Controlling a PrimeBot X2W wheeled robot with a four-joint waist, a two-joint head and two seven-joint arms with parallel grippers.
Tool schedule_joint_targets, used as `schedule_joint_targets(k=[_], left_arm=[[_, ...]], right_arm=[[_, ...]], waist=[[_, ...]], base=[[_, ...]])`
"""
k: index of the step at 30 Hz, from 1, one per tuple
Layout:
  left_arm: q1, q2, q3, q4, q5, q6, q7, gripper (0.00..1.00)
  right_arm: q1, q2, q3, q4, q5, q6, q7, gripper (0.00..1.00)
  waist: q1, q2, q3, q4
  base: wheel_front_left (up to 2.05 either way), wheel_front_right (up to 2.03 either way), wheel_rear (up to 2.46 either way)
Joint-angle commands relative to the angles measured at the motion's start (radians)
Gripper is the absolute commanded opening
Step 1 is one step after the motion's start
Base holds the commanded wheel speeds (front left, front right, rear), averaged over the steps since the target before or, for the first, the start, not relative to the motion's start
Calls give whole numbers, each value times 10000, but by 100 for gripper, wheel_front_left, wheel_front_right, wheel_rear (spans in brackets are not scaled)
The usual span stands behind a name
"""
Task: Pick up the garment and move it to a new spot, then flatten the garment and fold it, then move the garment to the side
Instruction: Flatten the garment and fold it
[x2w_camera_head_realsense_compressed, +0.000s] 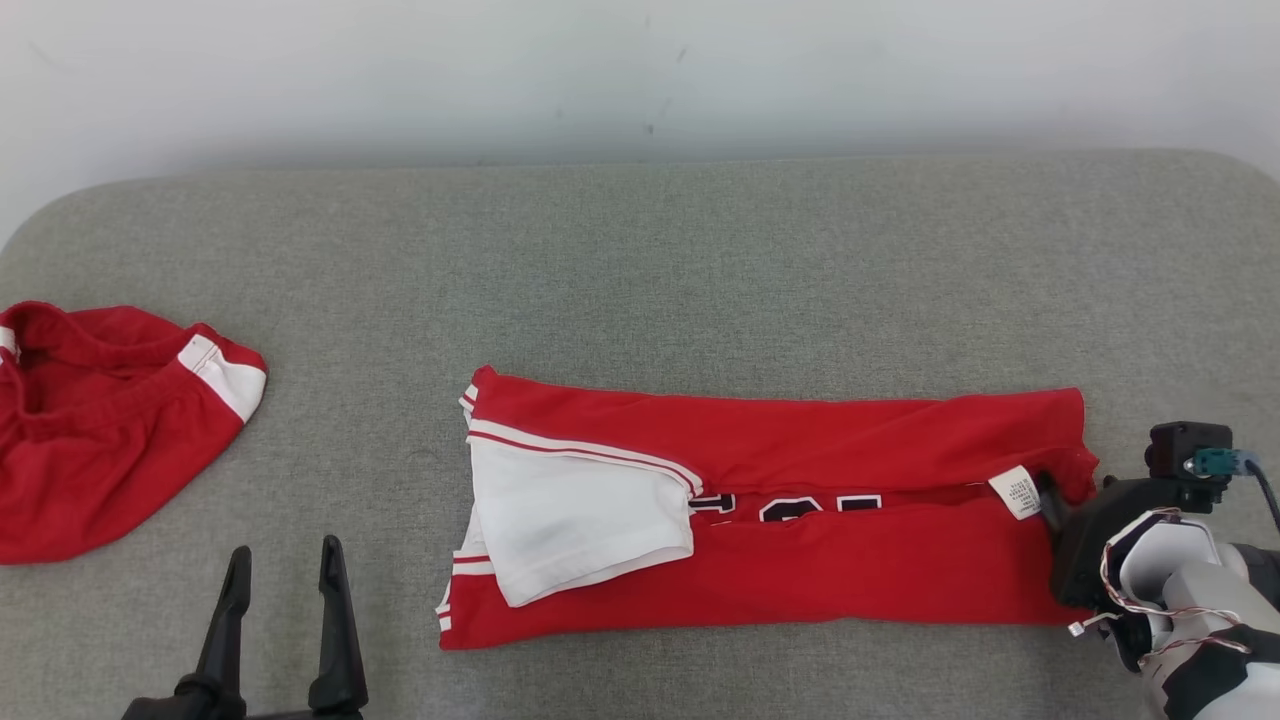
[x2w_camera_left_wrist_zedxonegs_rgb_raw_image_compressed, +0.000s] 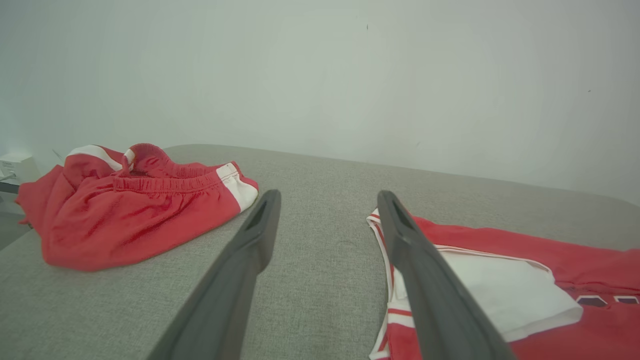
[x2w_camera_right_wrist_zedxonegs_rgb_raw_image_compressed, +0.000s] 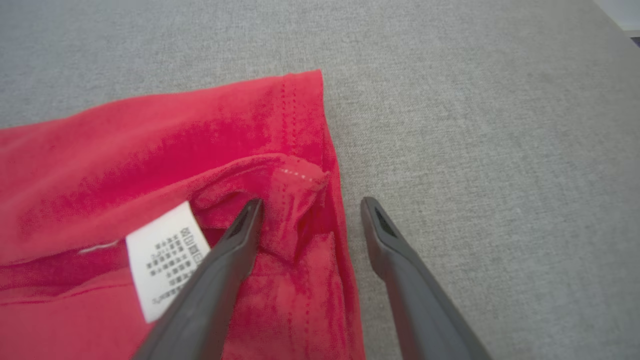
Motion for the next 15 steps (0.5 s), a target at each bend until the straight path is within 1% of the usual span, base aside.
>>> schedule_joint_targets(k=[1, 3, 8, 14, 15], left_arm=[[161, -1, -19, 40, -67, 53, -1, 100], [195, -3, -70, 131, -134, 61, 1, 100], [162, -2, -146, 417, -190, 14, -1, 100], [-44, 0, -225, 571, -134, -49, -1, 100], [-69, 0, -225, 587, -113, -63, -1, 100]], right_arm=[[67, 65, 7, 61, -109, -23, 53, 100], [57, 29, 83, 189, -263, -23, 80, 100], [-8, 216, 19, 522, -307, -23, 359, 100], [1, 372, -17, 905, -268, -22, 905, 100], [-1, 406, -6, 918, -262, -22, 937, 44]], waist=[[0, -1, 7, 17], [0, -1, 23, 39], [0, -1, 53, 109], [0, -1, 83, 201], [0, -1, 85, 204]], base=[[0, 0, 0], [0, 0, 0], [0, 0, 0], [0, 0, 0], [0, 0, 0]])
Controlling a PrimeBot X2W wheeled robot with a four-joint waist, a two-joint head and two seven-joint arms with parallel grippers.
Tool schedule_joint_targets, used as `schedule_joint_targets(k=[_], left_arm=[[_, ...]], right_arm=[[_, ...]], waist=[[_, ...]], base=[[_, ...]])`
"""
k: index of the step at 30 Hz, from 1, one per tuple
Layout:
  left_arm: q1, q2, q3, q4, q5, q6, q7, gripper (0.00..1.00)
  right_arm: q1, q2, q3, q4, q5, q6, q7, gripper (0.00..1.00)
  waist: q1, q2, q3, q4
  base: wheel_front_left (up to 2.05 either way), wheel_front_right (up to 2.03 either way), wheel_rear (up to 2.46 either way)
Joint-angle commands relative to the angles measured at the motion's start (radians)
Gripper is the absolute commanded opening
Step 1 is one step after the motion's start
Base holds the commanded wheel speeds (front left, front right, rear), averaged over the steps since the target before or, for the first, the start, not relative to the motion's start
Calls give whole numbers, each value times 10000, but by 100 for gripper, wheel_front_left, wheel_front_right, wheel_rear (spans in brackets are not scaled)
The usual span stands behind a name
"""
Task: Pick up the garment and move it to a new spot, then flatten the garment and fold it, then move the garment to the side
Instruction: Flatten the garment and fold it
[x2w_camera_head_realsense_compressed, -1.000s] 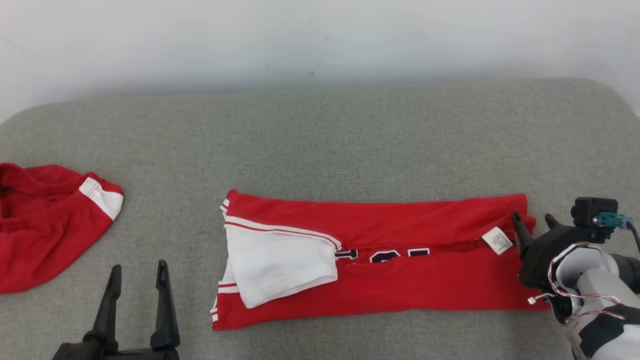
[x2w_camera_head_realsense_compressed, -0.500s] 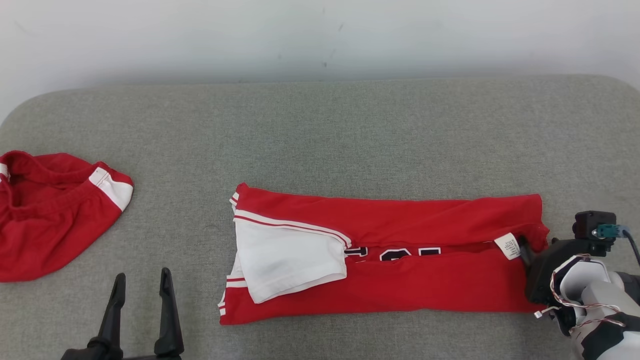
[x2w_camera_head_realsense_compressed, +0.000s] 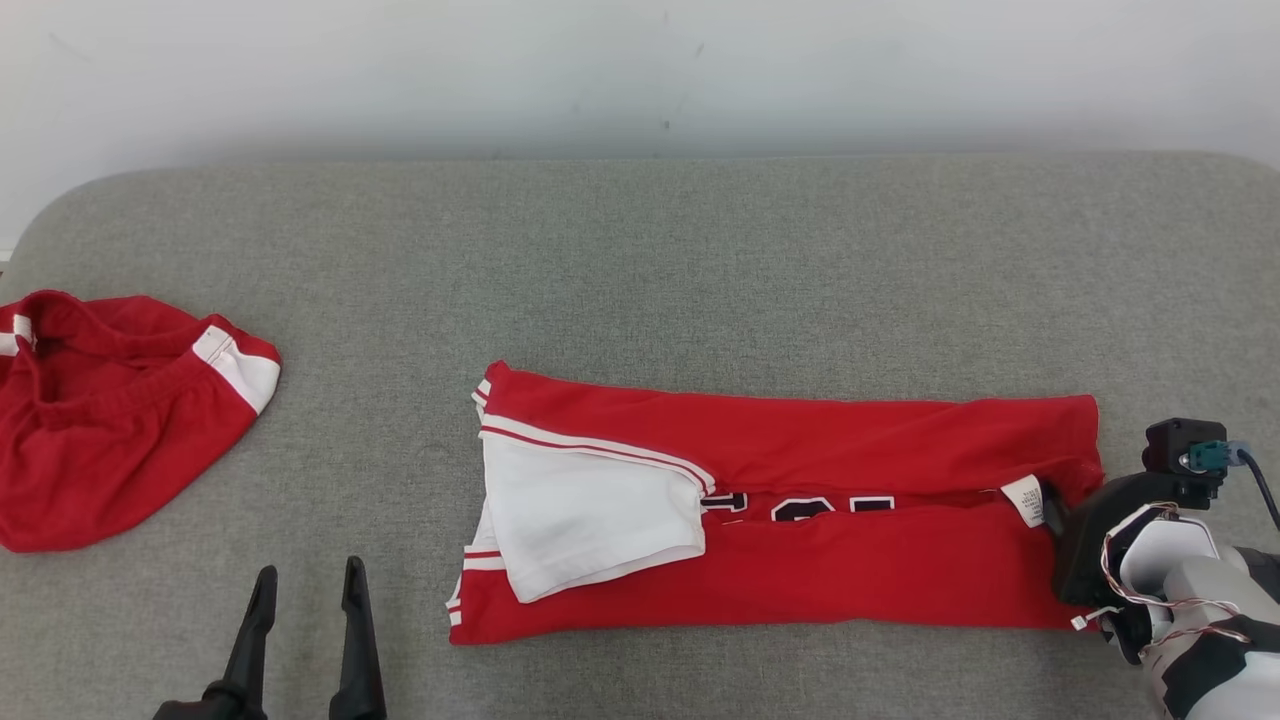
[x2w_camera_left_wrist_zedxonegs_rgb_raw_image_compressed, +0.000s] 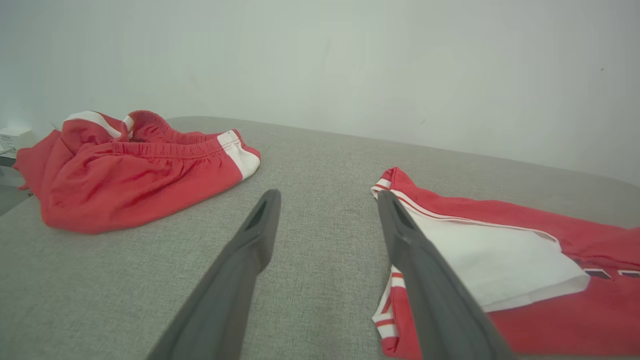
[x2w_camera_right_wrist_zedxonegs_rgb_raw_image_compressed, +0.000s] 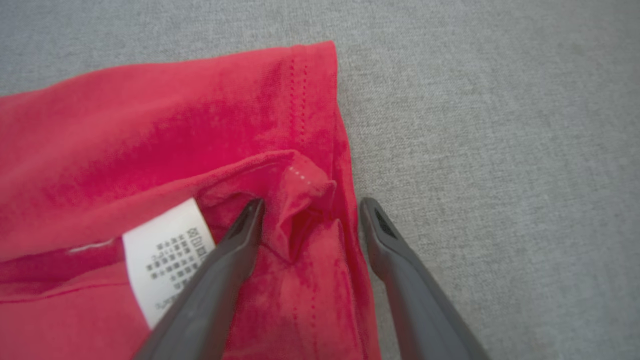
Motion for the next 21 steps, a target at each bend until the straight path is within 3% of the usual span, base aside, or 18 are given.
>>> schedule_joint_targets(k=[1, 2, 10, 21], left_arm=[[-126, 0, 6, 28, -9, -30, -1, 100], [-136, 3, 16, 45, 2, -34, -1, 100], [-223, 1, -75, -110, -127, 97, -1, 100], [-63, 1, -271, -235, -143, 252, -1, 100]], right_arm=[[288, 321, 92, 222, 52, -20, 249, 11], [297, 364, 118, 157, 97, -17, 217, 0], [111, -208, -59, -216, -32, -27, -758, 0], [-342, -1328, -1126, 220, -598, -26, -1907, 0]], waist=[[1, 0, 3, 2], [1, 0, 3, 0], [1, 0, -6, -125], [1, 0, -102, -250]], base=[[0, 0, 0], [0, 0, 0], [0, 0, 0], [0, 0, 0]])
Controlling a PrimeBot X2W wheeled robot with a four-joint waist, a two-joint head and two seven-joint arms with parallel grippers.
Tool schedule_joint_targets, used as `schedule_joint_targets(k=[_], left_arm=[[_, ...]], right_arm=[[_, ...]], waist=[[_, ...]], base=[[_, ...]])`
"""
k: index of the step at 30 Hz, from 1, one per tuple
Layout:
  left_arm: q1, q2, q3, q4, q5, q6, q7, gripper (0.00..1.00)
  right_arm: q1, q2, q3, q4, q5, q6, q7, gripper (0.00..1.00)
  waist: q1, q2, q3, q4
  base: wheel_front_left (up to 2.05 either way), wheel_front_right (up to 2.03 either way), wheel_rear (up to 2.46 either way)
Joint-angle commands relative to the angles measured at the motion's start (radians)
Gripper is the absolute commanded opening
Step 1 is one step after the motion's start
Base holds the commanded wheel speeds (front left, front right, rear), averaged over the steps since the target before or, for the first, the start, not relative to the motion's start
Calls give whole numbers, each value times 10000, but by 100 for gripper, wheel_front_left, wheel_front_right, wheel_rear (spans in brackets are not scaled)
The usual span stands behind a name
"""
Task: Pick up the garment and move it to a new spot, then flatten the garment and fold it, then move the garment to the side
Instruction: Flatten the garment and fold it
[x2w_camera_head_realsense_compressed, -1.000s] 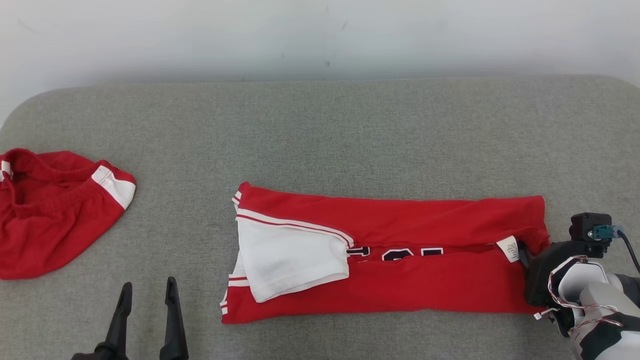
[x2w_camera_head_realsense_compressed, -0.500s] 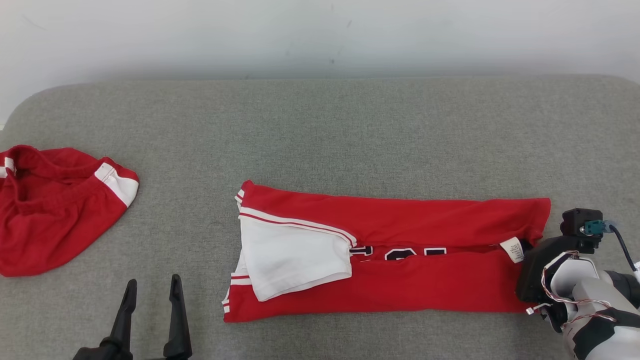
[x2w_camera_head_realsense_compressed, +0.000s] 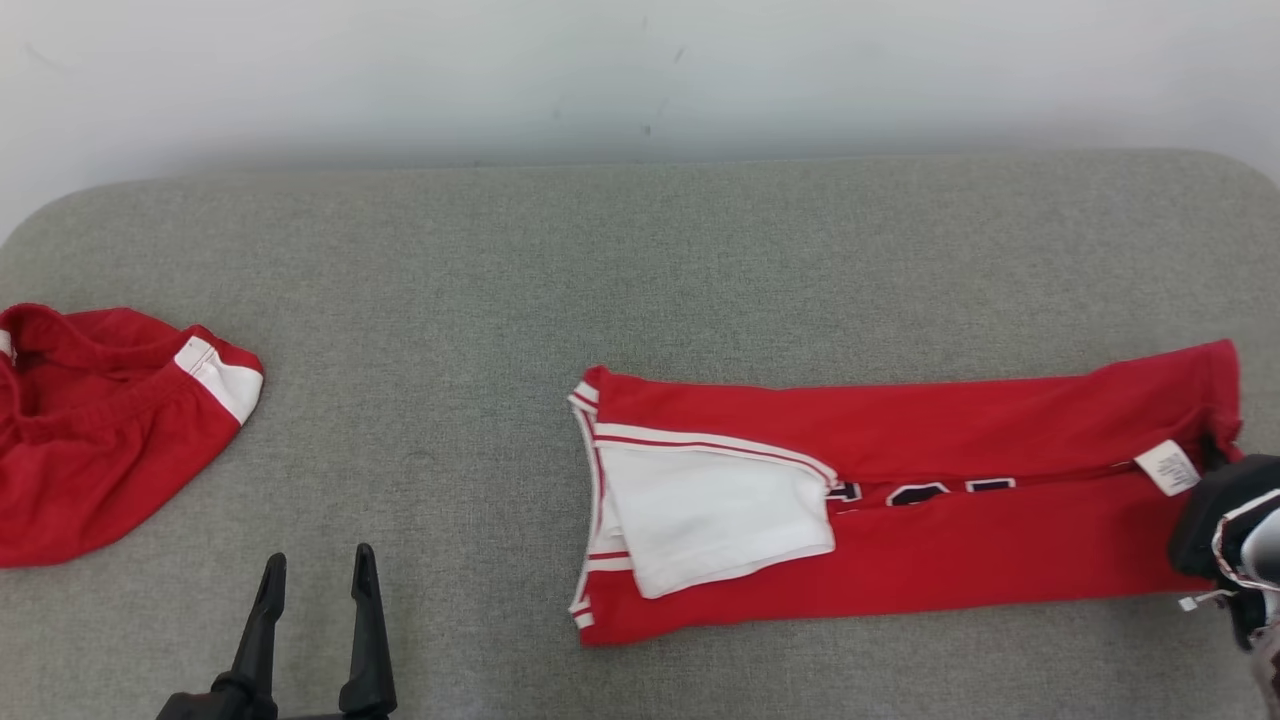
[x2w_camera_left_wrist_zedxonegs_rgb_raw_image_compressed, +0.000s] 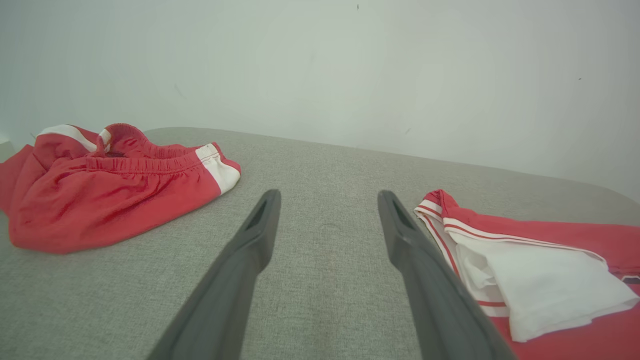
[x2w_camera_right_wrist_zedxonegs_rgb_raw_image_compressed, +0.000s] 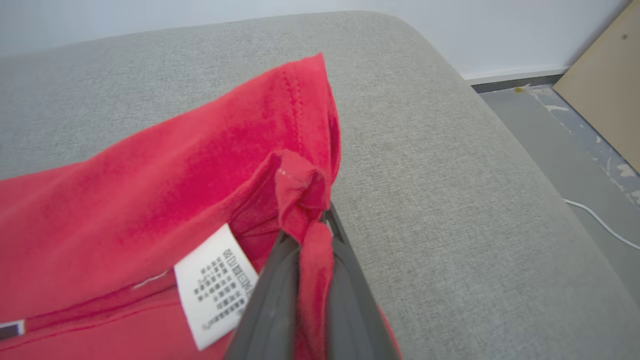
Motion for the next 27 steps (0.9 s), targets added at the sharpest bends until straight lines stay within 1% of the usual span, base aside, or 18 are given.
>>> schedule_joint_targets(k=[1, 3, 5, 9, 13, 16, 20, 27], left_arm=[[60, 1, -18, -51, -95, 58, -1, 100], [77, 1, -28, -52, -107, 70, -1, 100], [116, 1, -23, -41, -128, 87, -1, 100], [227, 1, -39, -24, -161, 146, -1, 100], [257, 1, -79, 2, -139, 142, -1, 100], [267, 2, -82, 34, -125, 103, -1, 100], [292, 1, -60, 62, -124, 57, 1, 100], [359, 1, -53, 42, -105, 29, -1, 100]], right_arm=[[-152, -242, -106, 67, -190, -34, -87, 0], [-182, -290, -168, 111, -279, -32, -105, 0], [-252, -180, -242, 169, -422, -30, -57, 0], [-342, 566, -78, -86, -430, -29, 234, 0], [-188, 1303, 301, -798, -245, -29, 470, 0], [61, 1880, 827, -1634, 66, -29, 858, 0], [606, 2438, 1699, -3232, 803, -29, 1586, 0], [1603, 2704, 3155, -6130, 1406, -29, 3020, 0]], waist=[[-2, -1, -27, -8], [-2, -1, -44, -13], [-2, -1, -91, -31], [-2, -1, -211, -92], [-2, -1, -330, -138], [-2, -1, -399, -131], [-2, -1, -471, -106], [-2, -1, -454, -28]], base=[[0, 0, 0], [0, 0, 0], [0, 0, 0], [0, 0, 0], [0, 0, 0], [0, 0, 0], [0, 0, 0], [0, 0, 0]])
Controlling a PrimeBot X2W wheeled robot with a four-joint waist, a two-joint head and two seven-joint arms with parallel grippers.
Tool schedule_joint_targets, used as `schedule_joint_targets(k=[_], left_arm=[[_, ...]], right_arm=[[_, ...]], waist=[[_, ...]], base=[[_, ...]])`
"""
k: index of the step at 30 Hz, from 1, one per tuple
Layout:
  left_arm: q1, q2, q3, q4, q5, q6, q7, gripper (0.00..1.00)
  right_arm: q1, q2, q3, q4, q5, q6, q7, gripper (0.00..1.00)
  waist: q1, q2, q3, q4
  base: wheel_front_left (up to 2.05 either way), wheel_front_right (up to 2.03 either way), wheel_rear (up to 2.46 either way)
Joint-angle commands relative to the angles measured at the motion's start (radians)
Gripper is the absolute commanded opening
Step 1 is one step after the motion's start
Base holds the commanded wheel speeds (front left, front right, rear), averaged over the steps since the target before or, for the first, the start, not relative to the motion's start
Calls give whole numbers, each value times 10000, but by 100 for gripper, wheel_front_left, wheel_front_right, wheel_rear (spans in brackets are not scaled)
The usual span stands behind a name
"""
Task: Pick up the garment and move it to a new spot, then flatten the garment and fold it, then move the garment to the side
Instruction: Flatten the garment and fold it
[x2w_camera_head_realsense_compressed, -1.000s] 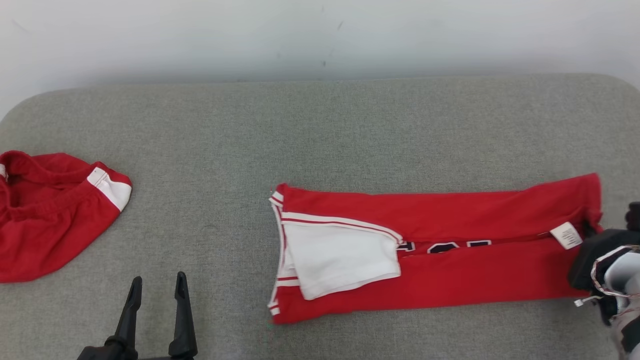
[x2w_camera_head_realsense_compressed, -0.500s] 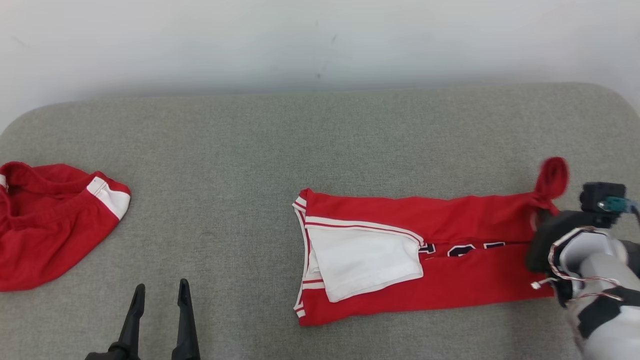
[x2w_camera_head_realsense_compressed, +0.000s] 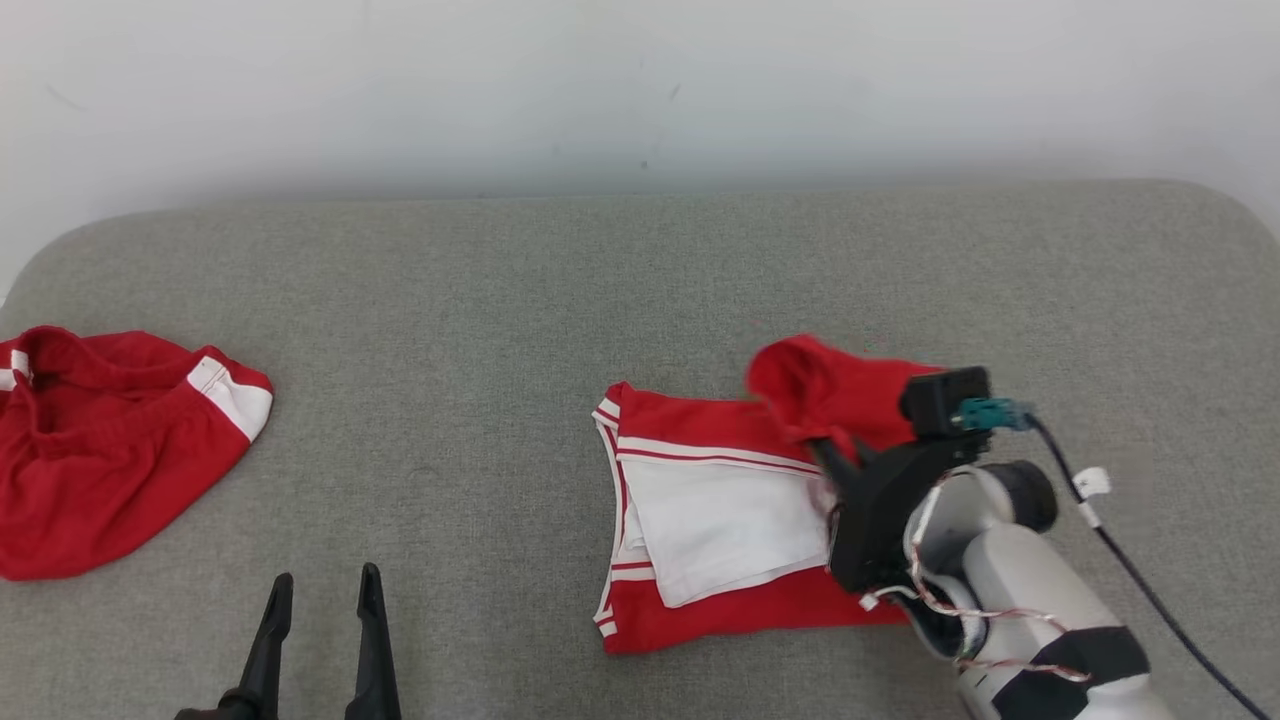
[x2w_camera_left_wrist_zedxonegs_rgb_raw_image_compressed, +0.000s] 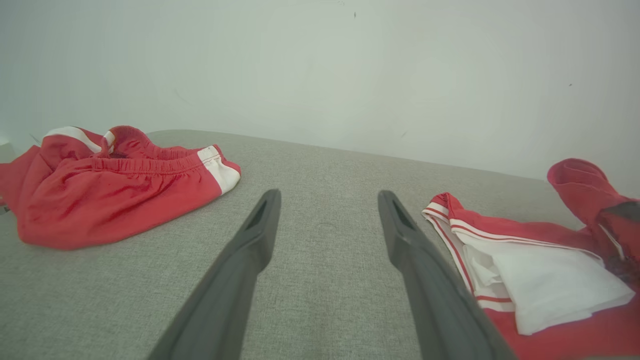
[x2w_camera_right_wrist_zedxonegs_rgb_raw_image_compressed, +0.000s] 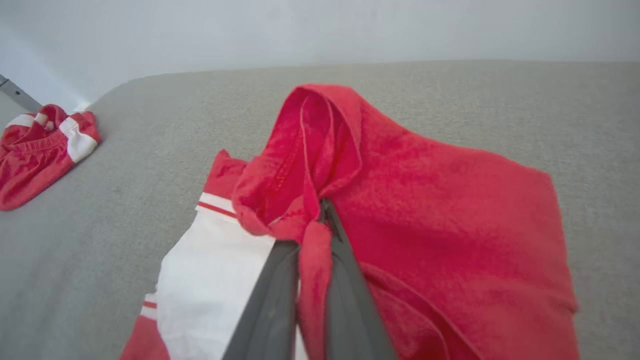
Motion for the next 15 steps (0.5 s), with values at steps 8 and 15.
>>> schedule_joint_targets(k=[8, 15], left_arm=[[-28, -1, 20, 40, -100, -18, -1, 100], [-252, -1, -134, 176, -109, -110, -1, 100]], right_arm=[[659, 526, 923, -1667, 299, -23, 1123, 0], [215, 851, 861, -1072, 82, -23, 1117, 0]], waist=[[0, -1, 79, 79], [0, -1, 154, 250]], base=[[0, 0, 0], [0, 0, 0]])
